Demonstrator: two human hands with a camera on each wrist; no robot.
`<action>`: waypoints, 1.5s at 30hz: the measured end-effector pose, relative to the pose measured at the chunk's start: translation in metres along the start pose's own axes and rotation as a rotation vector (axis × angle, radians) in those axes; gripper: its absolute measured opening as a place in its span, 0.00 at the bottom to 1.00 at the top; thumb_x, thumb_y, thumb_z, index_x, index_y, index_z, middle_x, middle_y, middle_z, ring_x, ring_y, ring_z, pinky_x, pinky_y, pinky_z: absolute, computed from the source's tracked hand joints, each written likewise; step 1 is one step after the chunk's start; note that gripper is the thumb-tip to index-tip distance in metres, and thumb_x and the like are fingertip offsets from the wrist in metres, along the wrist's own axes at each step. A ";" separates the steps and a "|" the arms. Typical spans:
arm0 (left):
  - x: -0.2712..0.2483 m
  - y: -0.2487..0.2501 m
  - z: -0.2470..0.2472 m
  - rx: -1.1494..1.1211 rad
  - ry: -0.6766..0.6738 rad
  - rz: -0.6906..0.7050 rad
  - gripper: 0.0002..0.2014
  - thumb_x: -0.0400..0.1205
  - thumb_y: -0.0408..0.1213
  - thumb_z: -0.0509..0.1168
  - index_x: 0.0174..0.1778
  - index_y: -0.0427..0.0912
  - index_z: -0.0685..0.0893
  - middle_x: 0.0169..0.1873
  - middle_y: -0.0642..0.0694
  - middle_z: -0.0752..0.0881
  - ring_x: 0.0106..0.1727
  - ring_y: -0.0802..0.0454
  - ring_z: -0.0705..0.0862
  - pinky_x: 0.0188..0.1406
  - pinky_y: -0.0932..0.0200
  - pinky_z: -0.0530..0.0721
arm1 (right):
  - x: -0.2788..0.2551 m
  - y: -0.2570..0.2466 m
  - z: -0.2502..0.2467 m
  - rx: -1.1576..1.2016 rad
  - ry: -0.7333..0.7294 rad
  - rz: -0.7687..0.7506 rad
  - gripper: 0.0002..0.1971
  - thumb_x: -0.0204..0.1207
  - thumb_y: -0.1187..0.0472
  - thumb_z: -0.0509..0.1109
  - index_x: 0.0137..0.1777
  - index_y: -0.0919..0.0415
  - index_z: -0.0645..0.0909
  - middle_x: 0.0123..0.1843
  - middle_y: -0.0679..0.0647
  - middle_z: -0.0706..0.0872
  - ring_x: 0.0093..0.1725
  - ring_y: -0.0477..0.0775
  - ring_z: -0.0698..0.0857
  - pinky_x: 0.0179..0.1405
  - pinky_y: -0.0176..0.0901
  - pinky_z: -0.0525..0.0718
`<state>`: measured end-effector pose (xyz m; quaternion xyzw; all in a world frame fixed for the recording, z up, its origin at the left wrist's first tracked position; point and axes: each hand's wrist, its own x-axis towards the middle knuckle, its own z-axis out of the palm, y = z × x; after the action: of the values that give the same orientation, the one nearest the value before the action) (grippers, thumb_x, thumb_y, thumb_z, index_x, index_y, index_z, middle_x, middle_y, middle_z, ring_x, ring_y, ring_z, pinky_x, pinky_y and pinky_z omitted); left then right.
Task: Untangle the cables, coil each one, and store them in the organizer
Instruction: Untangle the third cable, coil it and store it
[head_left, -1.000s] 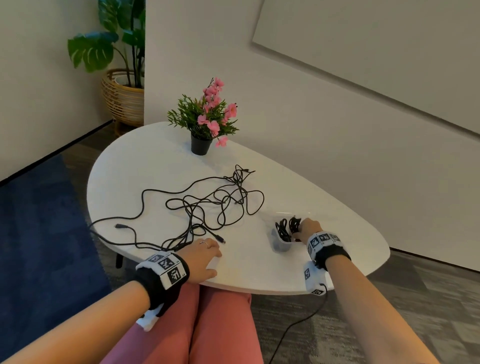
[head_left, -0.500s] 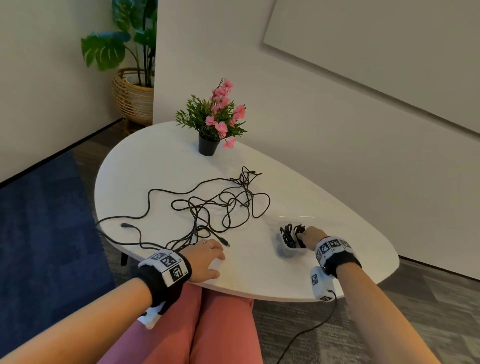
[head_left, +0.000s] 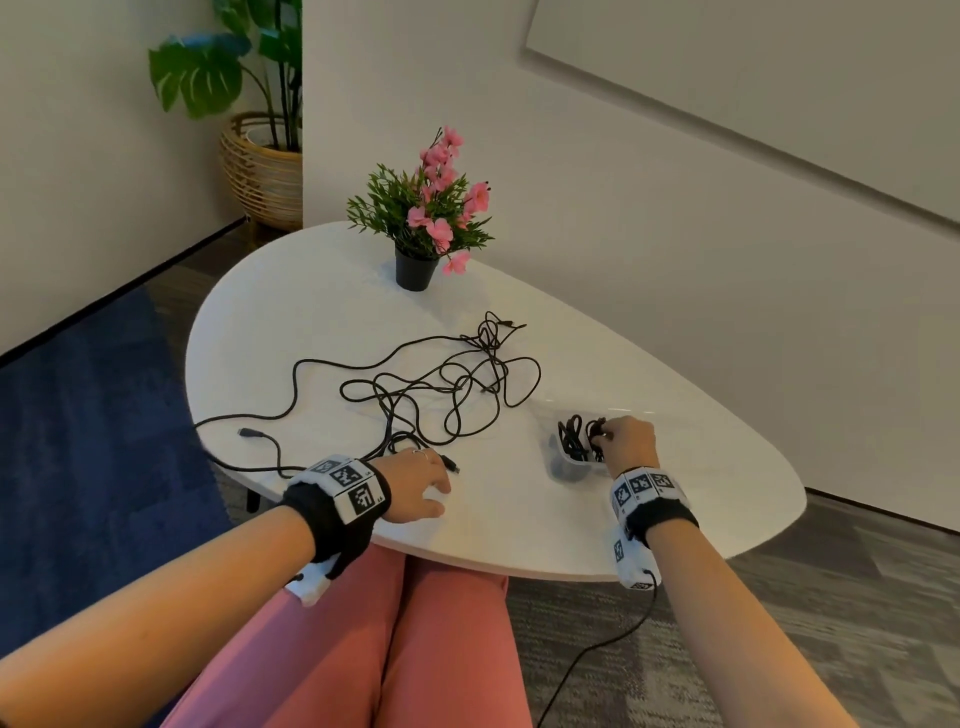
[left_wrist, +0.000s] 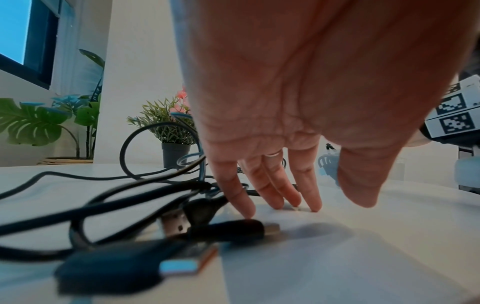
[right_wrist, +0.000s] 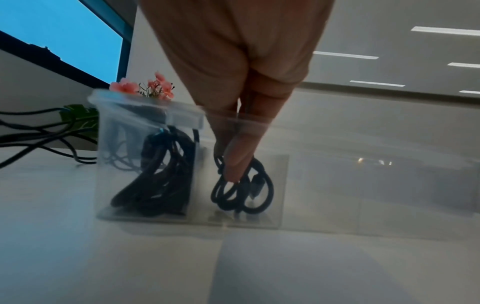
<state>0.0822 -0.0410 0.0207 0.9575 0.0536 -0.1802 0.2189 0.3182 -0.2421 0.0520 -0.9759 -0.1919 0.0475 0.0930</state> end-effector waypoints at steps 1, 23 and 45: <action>0.001 0.000 0.001 -0.002 0.000 -0.003 0.21 0.82 0.51 0.59 0.72 0.51 0.73 0.76 0.50 0.65 0.75 0.48 0.66 0.75 0.48 0.66 | 0.000 -0.002 0.002 -0.017 -0.020 -0.006 0.09 0.77 0.66 0.66 0.42 0.71 0.86 0.44 0.67 0.88 0.39 0.59 0.80 0.36 0.40 0.73; -0.005 0.001 0.009 -0.009 0.062 0.002 0.21 0.82 0.51 0.60 0.71 0.51 0.73 0.76 0.51 0.65 0.77 0.49 0.63 0.77 0.48 0.64 | 0.009 0.019 -0.012 0.181 0.062 -0.069 0.15 0.68 0.65 0.78 0.55 0.66 0.85 0.48 0.63 0.87 0.46 0.62 0.88 0.51 0.47 0.85; -0.042 -0.026 0.004 -0.123 0.513 -0.061 0.15 0.79 0.46 0.64 0.62 0.58 0.80 0.68 0.58 0.73 0.67 0.56 0.72 0.66 0.53 0.73 | -0.082 -0.120 0.032 0.140 -0.172 -0.644 0.27 0.79 0.58 0.66 0.79 0.53 0.65 0.81 0.53 0.63 0.78 0.52 0.66 0.75 0.49 0.70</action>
<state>0.0371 -0.0206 0.0228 0.9547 0.1470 0.0657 0.2503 0.1949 -0.1590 0.0493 -0.8489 -0.4936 0.1108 0.1534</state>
